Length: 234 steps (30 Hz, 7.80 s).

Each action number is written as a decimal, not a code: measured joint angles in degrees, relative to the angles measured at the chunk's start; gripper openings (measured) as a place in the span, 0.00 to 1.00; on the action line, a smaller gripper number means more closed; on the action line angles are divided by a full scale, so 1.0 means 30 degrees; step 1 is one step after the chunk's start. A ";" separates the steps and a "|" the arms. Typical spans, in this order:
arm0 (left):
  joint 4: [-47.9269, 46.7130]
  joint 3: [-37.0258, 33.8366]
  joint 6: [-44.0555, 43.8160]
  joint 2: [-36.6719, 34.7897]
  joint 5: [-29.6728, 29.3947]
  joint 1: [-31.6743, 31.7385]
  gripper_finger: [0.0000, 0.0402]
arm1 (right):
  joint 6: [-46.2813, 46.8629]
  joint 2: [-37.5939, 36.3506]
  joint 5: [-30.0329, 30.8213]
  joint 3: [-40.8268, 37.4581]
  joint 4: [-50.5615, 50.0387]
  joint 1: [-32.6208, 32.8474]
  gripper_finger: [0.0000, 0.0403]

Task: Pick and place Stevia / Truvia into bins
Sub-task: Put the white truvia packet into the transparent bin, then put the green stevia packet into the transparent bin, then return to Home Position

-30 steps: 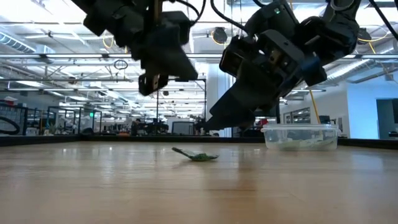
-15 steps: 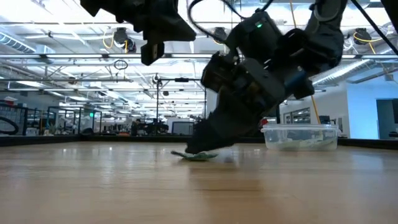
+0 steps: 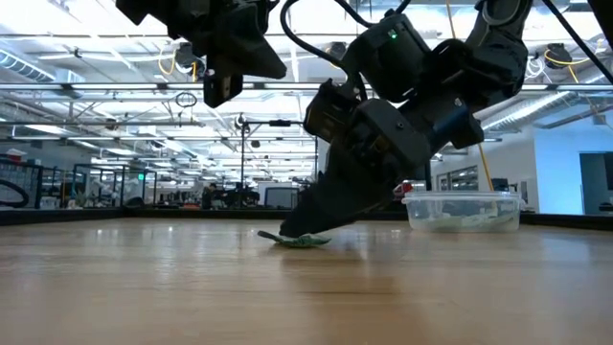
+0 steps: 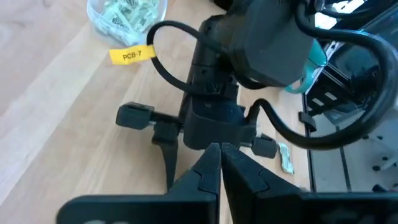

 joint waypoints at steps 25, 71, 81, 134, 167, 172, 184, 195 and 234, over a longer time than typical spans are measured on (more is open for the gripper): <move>-0.0473 0.0000 0.1583 0.0000 -0.0015 0.0000 0.08 | -0.0647 -0.1155 0.1437 -0.0155 -0.0827 0.0080 0.00; -0.0179 -0.0015 0.0352 0.0007 -0.0985 0.0000 0.08 | 0.7386 -1.9094 0.8047 -0.7178 -1.6278 -0.4300 0.21; -0.0208 -0.0015 0.0471 0.0007 -0.1000 0.0000 0.08 | 0.6180 -1.9978 0.0293 -0.7171 -0.5755 -0.1979 0.21; -0.0303 -0.0007 -0.0362 0.0007 -0.1532 0.0051 0.08 | -0.2085 -0.1857 -0.2103 -0.1269 -0.1329 0.7701 0.45; -0.0339 -0.0007 0.0497 0.0007 -0.1524 -0.0437 0.08 | -0.2671 -0.1603 0.0495 -0.1320 -0.1190 0.9653 0.13; -0.0339 -0.0015 0.0494 0.0007 -0.1524 -0.0437 0.08 | -0.2182 -0.2039 0.1360 -0.1367 -0.0991 0.9279 0.06; -0.0266 -0.0015 0.0319 0.0007 -0.1524 -0.0437 0.08 | -0.2321 -0.9752 0.1916 -0.1379 -1.0322 0.6418 0.03; -0.0179 -0.0015 -0.0093 0.0000 -0.1585 -0.0437 0.08 | -0.1669 -1.9088 0.7504 -0.1335 -2.4555 0.2000 0.05; -0.7317 0.0000 -0.0432 -1.2302 -0.0681 -0.0570 0.08 | 0.0775 -2.7952 0.2302 0.0755 -1.8709 -0.4160 0.29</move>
